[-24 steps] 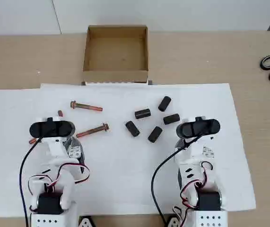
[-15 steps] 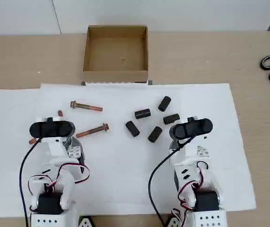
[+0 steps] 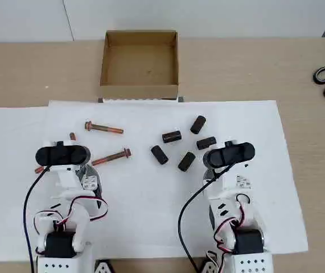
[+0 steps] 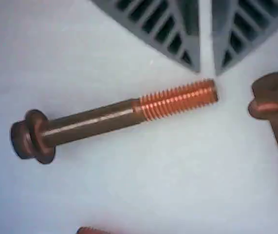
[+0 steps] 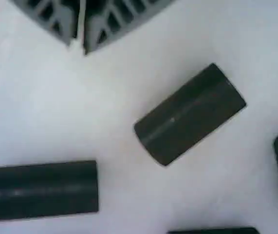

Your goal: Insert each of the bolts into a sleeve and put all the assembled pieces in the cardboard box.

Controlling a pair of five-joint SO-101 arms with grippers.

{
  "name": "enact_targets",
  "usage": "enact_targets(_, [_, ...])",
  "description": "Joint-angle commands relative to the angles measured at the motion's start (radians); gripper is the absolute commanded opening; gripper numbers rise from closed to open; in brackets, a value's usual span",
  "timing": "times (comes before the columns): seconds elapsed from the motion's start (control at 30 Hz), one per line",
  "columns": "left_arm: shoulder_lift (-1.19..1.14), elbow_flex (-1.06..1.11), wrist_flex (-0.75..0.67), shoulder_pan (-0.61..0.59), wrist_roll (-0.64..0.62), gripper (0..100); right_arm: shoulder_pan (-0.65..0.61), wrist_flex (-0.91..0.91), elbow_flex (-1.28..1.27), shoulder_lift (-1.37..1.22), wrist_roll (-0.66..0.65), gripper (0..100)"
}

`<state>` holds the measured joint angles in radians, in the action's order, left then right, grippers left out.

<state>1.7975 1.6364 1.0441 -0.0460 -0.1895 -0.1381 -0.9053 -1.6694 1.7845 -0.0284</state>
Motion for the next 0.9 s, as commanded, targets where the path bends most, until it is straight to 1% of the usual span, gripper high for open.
enact_targets(0.0, [0.008,-0.004,-0.018,0.003,0.003,1,-0.007,0.007,-0.014,0.008,-0.006,0.3])
enact_targets(0.27, [0.008,-0.004,-0.015,0.000,0.005,1,0.001,0.004,0.005,0.008,0.000,0.3])
enact_targets(0.33, [0.008,-0.021,-0.012,-0.005,0.008,1,0.013,-0.015,0.071,0.005,0.006,0.3])
enact_targets(0.43, [0.003,-0.130,0.051,-0.002,0.008,1,0.042,-0.035,0.207,-0.004,0.064,0.3])
enact_targets(0.53, [0.000,-0.219,0.077,-0.002,0.008,1,0.042,-0.091,0.321,-0.021,0.064,0.3])
enact_targets(0.63, [0.000,-0.260,0.124,-0.002,0.008,1,0.048,-0.166,0.430,-0.099,0.071,0.3])
enact_targets(0.73, [0.000,-0.308,0.170,-0.002,0.008,1,0.048,-0.188,0.548,-0.231,0.074,0.3])
enact_targets(0.87, [-0.006,-0.390,0.201,-0.002,0.008,1,0.045,-0.191,0.747,-0.449,0.160,0.3])
